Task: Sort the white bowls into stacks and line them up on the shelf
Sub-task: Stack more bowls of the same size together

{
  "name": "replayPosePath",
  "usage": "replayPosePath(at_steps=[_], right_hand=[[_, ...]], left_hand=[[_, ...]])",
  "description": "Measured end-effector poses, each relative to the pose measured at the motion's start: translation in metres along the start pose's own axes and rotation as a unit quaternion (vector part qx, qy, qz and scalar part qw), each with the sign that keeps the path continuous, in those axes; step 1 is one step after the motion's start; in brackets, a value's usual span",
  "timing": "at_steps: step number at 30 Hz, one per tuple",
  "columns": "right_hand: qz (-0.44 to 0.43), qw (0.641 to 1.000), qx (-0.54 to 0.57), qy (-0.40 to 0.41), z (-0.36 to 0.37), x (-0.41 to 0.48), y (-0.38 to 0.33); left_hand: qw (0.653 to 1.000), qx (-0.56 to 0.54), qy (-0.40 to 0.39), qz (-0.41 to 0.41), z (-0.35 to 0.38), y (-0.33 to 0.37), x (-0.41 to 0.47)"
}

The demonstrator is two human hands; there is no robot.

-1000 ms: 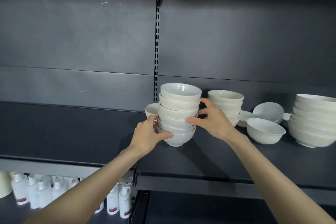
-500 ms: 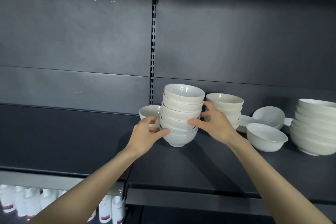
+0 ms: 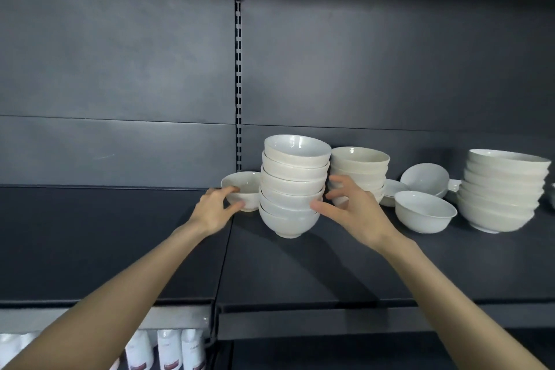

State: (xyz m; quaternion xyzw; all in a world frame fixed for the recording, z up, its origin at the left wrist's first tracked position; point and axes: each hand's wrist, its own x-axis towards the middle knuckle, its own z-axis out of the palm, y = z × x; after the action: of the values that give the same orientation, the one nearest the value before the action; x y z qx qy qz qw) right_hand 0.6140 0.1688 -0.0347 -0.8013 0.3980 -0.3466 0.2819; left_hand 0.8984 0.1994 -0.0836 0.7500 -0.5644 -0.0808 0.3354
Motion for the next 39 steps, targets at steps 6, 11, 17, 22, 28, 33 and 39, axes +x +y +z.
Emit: replayPosePath(at_steps=[6, 11, 17, 22, 28, 33, 39], right_hand=[[-0.011, 0.995, 0.003, 0.095, 0.023, -0.025, -0.026], [-0.009, 0.996, -0.009, 0.084, 0.067, -0.037, -0.057], [0.030, 0.999, -0.004, 0.016, 0.118, -0.032, -0.079], [0.040, 0.998, 0.038, -0.011, 0.134, -0.030, -0.094], [0.021, 0.992, 0.121, 0.016, 0.110, -0.052, -0.119], [-0.004, 0.989, 0.132, 0.070, 0.061, -0.078, -0.123], [-0.005, 0.980, 0.154, 0.122, -0.006, -0.104, -0.099]], left_hand=[[0.999, -0.023, 0.018, 0.033, -0.012, -0.010, -0.001], [0.995, -0.061, 0.025, 0.080, -0.039, -0.035, -0.011], [0.986, -0.134, 0.000, 0.101, -0.070, -0.065, -0.031], [0.969, -0.206, -0.032, 0.130, -0.097, -0.073, -0.065], [0.945, -0.277, -0.036, 0.172, -0.116, -0.047, -0.098], [0.907, -0.366, -0.019, 0.208, -0.110, -0.001, -0.123], [0.846, -0.502, -0.016, 0.180, -0.075, 0.072, -0.140]])
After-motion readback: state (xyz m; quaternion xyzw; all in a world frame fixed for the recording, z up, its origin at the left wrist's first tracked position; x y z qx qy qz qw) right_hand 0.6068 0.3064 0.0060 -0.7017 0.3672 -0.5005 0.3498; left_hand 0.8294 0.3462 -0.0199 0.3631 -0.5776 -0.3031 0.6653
